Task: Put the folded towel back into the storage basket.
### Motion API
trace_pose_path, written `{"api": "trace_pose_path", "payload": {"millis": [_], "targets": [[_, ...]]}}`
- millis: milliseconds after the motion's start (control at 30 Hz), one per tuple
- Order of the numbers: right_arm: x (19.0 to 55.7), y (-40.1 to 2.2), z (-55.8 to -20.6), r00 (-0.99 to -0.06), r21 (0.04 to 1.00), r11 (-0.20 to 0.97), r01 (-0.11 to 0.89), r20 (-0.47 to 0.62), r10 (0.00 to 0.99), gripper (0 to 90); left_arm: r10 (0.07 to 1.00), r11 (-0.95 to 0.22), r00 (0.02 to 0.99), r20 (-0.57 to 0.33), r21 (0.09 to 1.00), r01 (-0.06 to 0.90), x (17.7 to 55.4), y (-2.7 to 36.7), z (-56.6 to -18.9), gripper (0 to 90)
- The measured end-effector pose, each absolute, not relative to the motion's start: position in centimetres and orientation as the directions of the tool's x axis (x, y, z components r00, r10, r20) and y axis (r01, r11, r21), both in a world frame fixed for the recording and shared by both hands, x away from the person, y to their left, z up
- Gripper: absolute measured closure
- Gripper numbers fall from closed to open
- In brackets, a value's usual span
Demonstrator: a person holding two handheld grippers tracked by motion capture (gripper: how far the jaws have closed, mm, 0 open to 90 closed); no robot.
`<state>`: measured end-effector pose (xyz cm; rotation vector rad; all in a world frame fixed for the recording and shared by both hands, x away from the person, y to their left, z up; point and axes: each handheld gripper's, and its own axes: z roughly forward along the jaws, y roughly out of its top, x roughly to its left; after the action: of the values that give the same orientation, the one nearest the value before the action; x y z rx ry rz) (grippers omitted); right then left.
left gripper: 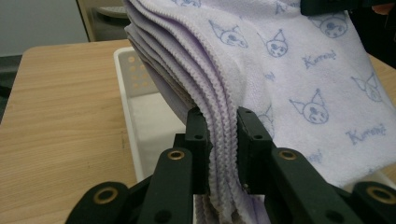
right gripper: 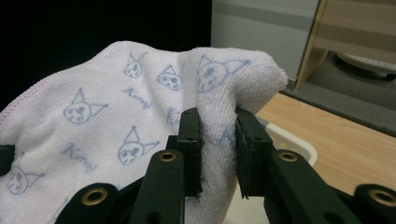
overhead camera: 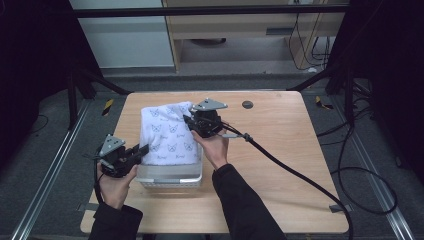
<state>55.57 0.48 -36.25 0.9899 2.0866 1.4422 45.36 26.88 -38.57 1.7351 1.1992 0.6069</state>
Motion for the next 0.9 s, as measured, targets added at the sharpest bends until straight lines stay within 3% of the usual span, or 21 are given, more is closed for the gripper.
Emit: {"api": "trace_pose_path", "payload": {"millis": [900], "targets": [[56.9,1.7,-40.2,-0.638,0.884,0.276,0.376,0.032,0.769,74.0,0.918,-0.167,0.391,-0.060,0.837,0.521,46.7,26.4,-41.4,76.1]]}}
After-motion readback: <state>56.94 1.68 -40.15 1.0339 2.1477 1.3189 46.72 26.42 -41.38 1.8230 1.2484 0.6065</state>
